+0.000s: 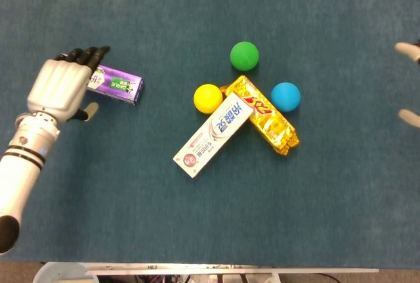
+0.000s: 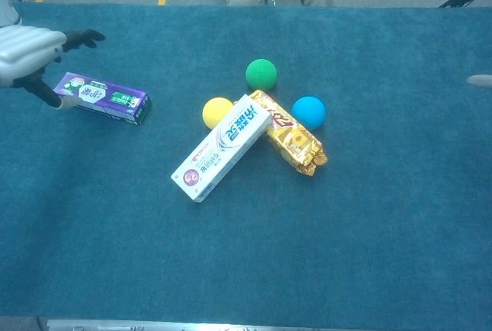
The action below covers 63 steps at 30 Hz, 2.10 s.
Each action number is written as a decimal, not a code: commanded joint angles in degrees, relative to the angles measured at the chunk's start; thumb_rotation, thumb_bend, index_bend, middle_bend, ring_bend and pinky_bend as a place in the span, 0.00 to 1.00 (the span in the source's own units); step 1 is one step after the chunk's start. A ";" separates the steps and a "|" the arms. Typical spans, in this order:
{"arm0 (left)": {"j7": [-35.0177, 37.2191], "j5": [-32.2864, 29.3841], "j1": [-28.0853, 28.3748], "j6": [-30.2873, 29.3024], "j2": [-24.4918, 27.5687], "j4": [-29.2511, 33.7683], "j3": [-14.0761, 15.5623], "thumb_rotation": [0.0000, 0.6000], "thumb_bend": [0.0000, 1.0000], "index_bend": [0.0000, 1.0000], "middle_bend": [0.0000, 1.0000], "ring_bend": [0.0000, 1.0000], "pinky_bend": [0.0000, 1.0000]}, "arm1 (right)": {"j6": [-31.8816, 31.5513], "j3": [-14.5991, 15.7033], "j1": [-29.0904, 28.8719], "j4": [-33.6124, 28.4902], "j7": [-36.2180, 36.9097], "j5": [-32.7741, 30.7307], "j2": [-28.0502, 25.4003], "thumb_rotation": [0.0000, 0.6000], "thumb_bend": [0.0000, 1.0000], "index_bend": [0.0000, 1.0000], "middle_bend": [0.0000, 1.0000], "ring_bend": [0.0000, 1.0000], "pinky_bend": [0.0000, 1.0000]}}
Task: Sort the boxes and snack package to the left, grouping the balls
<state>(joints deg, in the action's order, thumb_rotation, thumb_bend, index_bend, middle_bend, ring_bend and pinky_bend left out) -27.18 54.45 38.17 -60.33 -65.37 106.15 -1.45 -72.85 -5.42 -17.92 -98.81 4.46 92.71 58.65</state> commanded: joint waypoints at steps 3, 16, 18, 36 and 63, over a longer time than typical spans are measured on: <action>1.59 1.94 -1.48 -1.45 1.45 0.57 0.09 1.00 0.27 0.00 0.14 0.15 0.28 | 3.98 0.56 -3.74 -2.47 -1.48 3.37 -0.59 1.00 0.06 0.16 0.26 0.16 0.24; 4.02 5.86 -4.78 -3.95 5.78 3.44 0.27 1.00 0.27 0.00 0.14 0.15 0.28 | 17.64 -0.50 -15.86 -4.70 -11.05 7.92 3.69 1.00 0.06 0.16 0.26 0.16 0.24; 4.20 6.19 -5.22 -4.19 6.44 3.98 0.34 1.00 0.27 0.00 0.14 0.15 0.28 | 19.83 -0.99 -17.56 -4.43 -12.45 7.02 5.37 1.00 0.06 0.16 0.26 0.16 0.24; 8.13 9.97 -9.75 -5.84 12.18 7.44 0.77 1.00 0.27 0.00 0.13 0.15 0.28 | 34.48 -5.16 -31.21 6.09 -29.56 -7.55 24.07 1.00 0.05 0.16 0.26 0.15 0.24; 14.26 14.63 -13.43 -4.17 15.18 7.07 0.80 1.00 0.27 0.00 0.13 0.15 0.28 | 30.74 -1.16 -37.06 11.91 -47.10 -18.97 34.11 1.00 0.06 0.24 0.31 0.17 0.28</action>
<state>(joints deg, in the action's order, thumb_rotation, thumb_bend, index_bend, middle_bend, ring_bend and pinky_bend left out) -12.97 69.04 24.79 -64.54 -50.19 113.26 -0.65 -41.60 -6.95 -54.99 -87.20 -42.18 73.71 92.39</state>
